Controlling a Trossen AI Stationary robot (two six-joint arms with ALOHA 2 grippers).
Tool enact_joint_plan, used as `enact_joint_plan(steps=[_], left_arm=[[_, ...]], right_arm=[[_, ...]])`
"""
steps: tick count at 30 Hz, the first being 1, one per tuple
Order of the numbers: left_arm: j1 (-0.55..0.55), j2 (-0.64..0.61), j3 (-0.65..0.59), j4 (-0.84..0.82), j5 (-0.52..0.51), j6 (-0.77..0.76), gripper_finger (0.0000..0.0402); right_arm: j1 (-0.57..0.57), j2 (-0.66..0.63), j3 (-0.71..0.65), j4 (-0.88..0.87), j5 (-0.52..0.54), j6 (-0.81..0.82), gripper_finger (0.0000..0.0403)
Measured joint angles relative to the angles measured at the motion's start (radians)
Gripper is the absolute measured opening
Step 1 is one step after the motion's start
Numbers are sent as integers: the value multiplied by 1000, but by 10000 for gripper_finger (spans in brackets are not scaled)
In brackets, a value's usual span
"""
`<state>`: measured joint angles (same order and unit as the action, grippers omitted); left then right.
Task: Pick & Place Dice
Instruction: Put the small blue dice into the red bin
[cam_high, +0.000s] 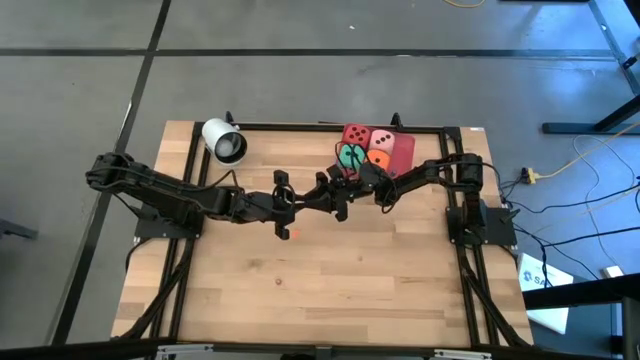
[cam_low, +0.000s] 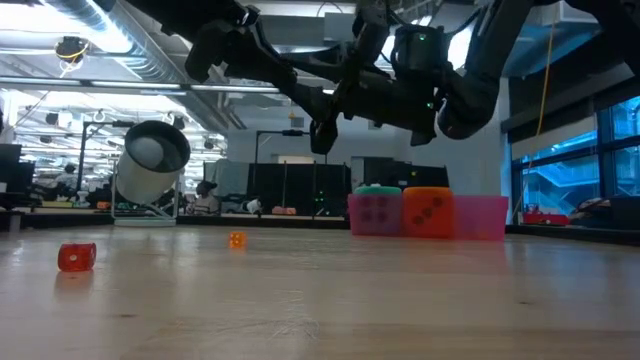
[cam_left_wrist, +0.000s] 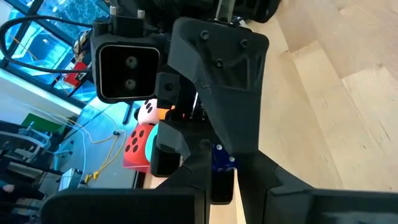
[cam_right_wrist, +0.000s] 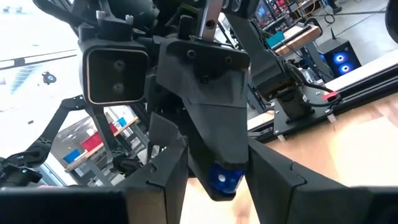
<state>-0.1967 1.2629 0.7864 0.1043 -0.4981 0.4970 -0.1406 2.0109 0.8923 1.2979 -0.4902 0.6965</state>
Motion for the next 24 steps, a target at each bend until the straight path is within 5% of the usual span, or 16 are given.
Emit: enact_joint_plan(steps=[24], left_arm=[[-2,0,0,-23,-8,-8,43]], right_arm=[[-5,0,0,-15,-22,-1,109]])
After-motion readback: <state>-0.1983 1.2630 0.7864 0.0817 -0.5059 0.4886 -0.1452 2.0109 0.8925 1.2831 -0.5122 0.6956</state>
